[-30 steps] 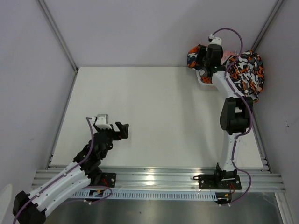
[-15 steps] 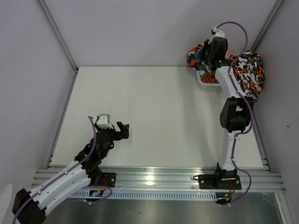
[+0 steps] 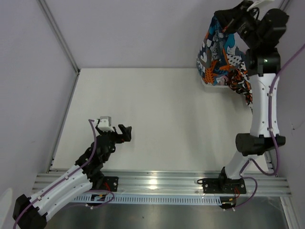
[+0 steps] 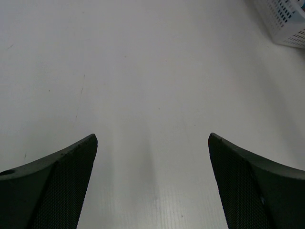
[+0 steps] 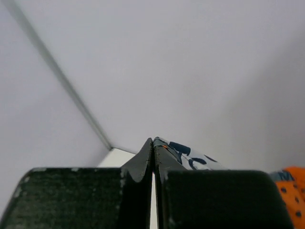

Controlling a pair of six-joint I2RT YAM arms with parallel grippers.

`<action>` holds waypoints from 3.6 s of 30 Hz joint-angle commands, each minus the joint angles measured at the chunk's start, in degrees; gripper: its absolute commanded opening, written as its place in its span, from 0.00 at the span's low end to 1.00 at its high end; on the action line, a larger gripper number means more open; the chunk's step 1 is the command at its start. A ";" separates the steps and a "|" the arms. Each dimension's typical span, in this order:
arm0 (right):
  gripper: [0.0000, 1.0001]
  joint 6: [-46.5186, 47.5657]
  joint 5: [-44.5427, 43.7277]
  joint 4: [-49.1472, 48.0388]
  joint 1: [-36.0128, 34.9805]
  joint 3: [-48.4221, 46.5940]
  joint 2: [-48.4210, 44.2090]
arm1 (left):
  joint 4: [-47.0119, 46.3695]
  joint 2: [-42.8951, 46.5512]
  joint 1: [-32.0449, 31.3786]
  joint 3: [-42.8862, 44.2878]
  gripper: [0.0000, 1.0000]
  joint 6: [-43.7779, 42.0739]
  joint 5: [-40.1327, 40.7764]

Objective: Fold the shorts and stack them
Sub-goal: Grab the shorts from the pile, then move the shorts to the center of the board, then flatten the shorts out

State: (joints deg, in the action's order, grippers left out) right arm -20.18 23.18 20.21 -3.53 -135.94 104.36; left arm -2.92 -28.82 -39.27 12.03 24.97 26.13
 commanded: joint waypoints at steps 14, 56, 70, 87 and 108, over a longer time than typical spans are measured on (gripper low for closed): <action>0.00 -23.05 17.09 -4.21 1.07 22.62 -28.50 | 0.63 5.26 -0.20 2.55 0.99 5.26 -4.86; 0.00 -12.60 -35.38 6.16 -37.69 19.23 -15.05 | -16.67 -10.47 -0.28 7.32 0.99 8.42 -33.50; 0.00 -19.62 -34.87 3.26 -18.29 27.74 -9.00 | -11.94 -9.40 -5.46 4.22 0.99 1.93 -31.76; 0.78 -0.56 -20.03 24.45 -9.56 20.41 0.78 | 0.20 -29.27 -9.78 16.09 0.99 0.68 -19.36; 0.59 16.05 -41.98 17.59 -27.23 44.80 0.22 | -0.25 -30.78 -10.13 13.19 0.99 12.82 -23.23</action>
State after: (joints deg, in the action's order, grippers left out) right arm -8.43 -12.91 40.25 -30.02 -90.89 101.71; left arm -2.63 -61.60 -48.82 25.17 36.18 2.81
